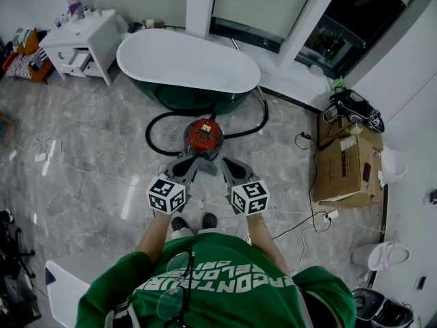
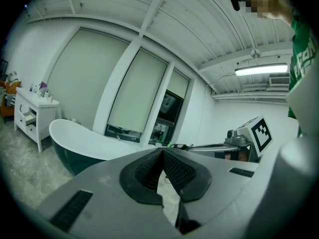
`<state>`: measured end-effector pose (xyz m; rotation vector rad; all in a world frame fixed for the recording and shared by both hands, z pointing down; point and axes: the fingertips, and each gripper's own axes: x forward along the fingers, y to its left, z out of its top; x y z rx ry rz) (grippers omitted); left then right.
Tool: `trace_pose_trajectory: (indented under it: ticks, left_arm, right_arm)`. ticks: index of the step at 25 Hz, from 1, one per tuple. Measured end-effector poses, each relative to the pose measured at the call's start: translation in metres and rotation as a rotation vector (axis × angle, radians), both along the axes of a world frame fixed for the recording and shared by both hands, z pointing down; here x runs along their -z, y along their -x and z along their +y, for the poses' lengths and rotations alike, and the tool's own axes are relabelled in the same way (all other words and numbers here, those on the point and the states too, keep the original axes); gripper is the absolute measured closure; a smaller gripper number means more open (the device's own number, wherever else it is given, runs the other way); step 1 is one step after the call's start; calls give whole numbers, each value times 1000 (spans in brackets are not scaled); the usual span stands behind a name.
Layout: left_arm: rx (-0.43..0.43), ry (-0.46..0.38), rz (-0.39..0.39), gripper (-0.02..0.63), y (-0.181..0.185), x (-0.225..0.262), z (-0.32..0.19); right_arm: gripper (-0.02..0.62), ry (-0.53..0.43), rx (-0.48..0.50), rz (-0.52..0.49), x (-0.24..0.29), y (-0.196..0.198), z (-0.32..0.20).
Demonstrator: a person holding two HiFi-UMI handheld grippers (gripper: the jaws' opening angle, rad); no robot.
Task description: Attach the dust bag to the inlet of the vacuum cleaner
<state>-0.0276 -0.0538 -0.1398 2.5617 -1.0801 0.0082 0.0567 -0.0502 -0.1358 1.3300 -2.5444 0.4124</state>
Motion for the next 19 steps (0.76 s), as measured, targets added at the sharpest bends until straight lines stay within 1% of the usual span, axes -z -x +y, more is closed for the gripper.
trace_pose_trajectory:
  ticks: [12,19]
  left_arm:
    - [-26,-4,10,603,-7,3,-6]
    - [-11,15,22,603,0,-3,-6]
  right_arm:
    - [588,-15,-9,-2,7,3,-11]
    - [588,-10,-6,-5,7,12,-12]
